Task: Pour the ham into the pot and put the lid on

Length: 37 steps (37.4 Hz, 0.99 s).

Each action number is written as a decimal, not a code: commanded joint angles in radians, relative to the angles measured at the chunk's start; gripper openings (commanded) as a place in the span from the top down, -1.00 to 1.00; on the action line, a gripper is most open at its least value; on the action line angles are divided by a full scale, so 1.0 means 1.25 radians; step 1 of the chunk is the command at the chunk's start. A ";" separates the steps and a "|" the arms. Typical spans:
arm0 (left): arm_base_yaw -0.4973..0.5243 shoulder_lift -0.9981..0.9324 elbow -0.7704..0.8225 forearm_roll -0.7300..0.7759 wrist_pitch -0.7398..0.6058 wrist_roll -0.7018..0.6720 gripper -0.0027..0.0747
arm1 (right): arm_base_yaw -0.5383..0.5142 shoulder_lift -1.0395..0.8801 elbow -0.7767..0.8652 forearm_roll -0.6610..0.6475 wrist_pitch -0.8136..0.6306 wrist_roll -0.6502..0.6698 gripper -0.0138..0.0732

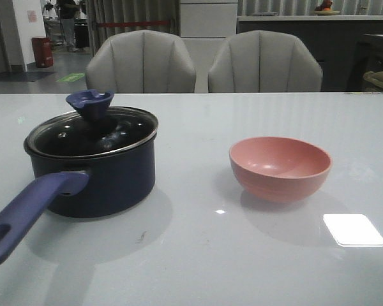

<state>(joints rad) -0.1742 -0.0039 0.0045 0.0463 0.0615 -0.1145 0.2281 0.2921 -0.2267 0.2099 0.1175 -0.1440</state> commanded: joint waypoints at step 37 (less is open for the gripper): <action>0.001 -0.015 0.017 -0.006 -0.061 -0.009 0.64 | -0.059 -0.257 0.178 -0.236 -0.110 0.146 0.32</action>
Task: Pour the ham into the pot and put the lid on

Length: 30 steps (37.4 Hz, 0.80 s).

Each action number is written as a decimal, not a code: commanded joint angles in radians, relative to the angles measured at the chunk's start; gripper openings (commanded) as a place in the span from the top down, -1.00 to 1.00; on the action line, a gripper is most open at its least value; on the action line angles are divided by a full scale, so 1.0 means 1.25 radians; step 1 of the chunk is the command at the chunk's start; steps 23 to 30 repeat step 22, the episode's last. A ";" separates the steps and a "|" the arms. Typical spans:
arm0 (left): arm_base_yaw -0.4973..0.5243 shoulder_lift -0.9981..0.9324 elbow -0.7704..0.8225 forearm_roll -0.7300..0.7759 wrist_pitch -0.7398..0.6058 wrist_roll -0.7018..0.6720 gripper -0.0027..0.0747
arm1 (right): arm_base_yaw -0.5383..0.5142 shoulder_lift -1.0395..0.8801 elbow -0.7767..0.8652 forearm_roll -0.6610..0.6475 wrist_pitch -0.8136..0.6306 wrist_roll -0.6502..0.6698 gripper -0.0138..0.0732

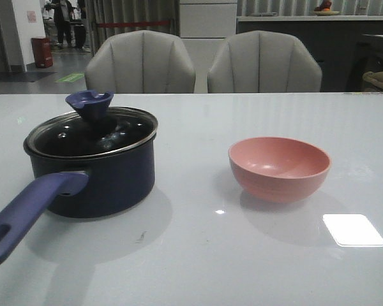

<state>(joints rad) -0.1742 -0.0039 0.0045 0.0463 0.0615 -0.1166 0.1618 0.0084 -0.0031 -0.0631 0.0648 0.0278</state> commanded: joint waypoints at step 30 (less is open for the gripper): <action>0.001 -0.015 0.017 -0.006 -0.061 -0.007 0.64 | -0.006 -0.030 0.020 -0.016 -0.076 0.008 0.32</action>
